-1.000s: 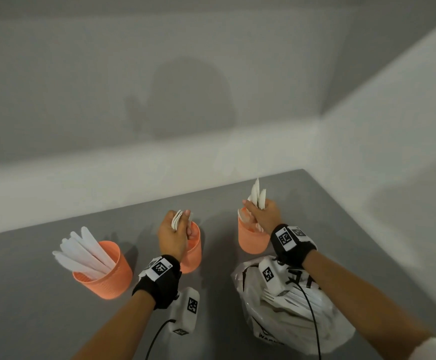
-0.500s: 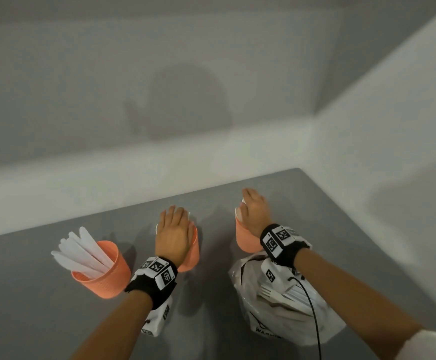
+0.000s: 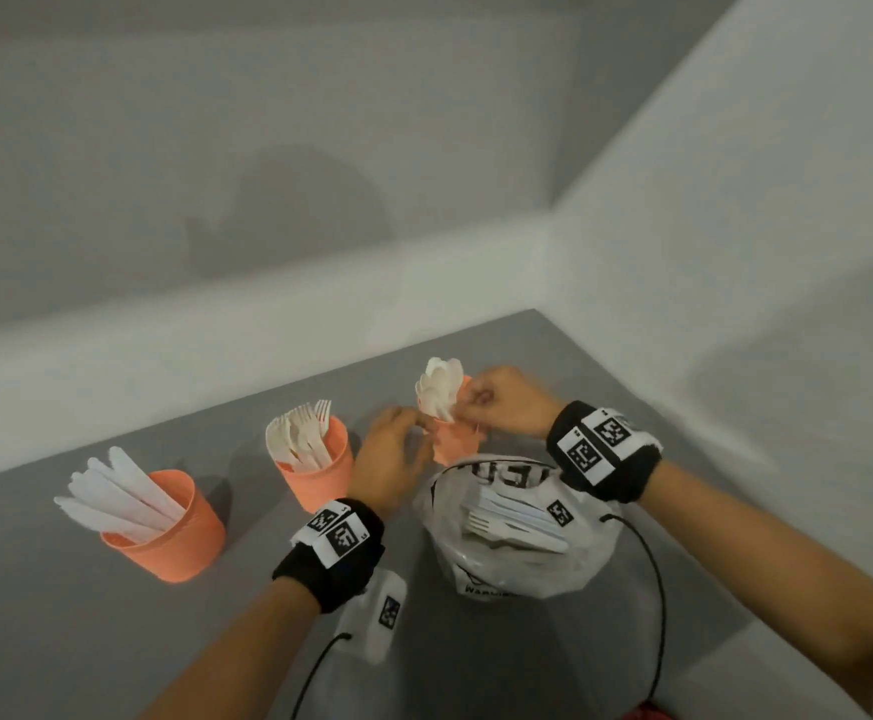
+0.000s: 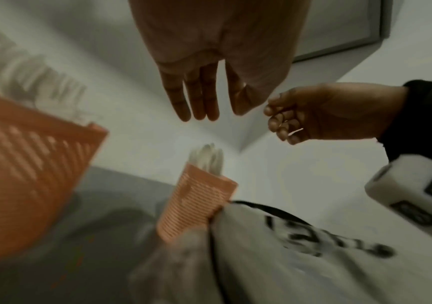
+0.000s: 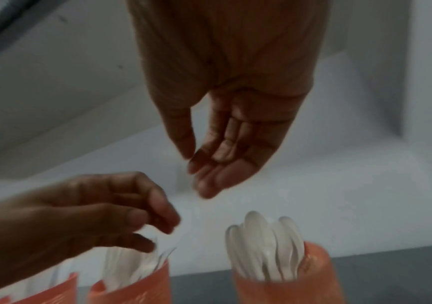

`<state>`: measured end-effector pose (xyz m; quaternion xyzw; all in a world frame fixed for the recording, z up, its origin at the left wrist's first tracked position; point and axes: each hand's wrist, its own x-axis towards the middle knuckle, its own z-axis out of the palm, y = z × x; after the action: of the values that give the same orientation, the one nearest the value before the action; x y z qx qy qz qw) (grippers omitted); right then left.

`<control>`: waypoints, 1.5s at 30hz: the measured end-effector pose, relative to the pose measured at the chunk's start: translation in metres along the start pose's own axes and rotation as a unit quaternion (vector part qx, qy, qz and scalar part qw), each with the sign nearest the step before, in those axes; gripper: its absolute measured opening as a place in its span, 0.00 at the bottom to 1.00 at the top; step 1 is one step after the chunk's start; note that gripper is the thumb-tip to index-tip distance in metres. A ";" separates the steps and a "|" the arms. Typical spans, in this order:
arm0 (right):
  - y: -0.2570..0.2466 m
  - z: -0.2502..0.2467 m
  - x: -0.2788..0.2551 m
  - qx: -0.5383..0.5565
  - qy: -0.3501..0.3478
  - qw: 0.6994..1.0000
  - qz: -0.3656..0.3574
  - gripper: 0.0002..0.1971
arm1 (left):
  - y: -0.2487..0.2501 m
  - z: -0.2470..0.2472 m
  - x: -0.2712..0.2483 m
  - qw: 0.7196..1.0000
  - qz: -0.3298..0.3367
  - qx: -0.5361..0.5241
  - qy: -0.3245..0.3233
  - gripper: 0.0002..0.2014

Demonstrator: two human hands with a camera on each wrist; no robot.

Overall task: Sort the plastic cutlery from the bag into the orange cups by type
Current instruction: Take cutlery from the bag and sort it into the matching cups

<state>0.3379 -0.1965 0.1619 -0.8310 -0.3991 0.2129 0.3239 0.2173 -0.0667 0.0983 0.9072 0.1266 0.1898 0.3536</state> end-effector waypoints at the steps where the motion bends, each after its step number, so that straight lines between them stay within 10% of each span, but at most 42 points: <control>1: 0.005 0.007 -0.014 -0.040 -0.067 0.997 0.020 0.11 | 0.004 0.010 -0.004 1.000 -0.019 -0.006 -0.025 0.06; 4: 0.029 0.036 -0.043 -0.221 -0.202 0.952 0.071 0.17 | 0.004 0.040 -0.019 0.987 -0.092 0.051 -0.118 0.12; 8: 0.060 0.064 -0.062 -0.330 -0.128 0.932 0.080 0.25 | 0.005 0.056 -0.033 0.960 -0.196 0.060 -0.189 0.22; 45: 0.089 0.086 -0.058 -0.287 -0.058 0.952 0.085 0.18 | 0.040 0.028 -0.032 0.964 -0.192 0.024 -0.184 0.25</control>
<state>0.2975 -0.2528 0.0441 -0.9059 -0.3894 0.1641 0.0285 0.2046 -0.1236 0.0988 0.8935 0.2353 -0.0552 0.3786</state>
